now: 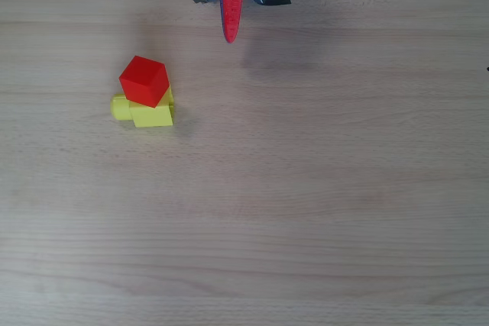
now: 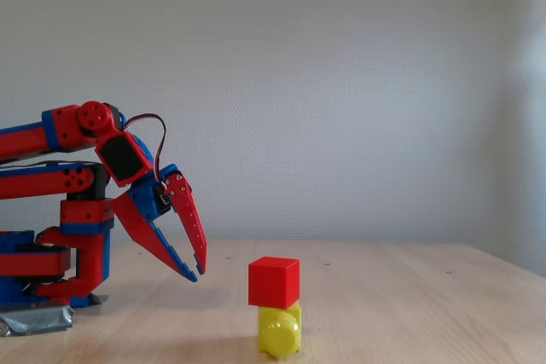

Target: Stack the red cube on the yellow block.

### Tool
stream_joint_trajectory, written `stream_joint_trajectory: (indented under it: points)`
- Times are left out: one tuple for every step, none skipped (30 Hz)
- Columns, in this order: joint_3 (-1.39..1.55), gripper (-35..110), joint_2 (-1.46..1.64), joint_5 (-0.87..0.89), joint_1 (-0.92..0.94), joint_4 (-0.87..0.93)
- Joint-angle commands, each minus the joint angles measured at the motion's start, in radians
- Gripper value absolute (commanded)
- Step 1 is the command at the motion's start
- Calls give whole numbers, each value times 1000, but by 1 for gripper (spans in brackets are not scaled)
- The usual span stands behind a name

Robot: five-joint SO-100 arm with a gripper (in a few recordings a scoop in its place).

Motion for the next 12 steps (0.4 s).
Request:
stream_joint_trajectory:
  points:
    - [-25,0,14,-8,5,9]
    - [-25,0,14,-8,3,9]
    - [-25,0,14,-8,3,9]
    - [-25,0,14,-8,3,9]
    - [-25,0,14,-8,3,9]
    - [-25,0,14,-8,2,9]
    - [-25,0,14,-8,2,9]
    - [-25,0,14,-8,2,9]
    - [-25,0,14,-8,2,9]
    - [-25,0,14,-9,2,9]
    - [-25,0,14,-9,-3,9]
    - [-25,0,14,-8,-17,9]
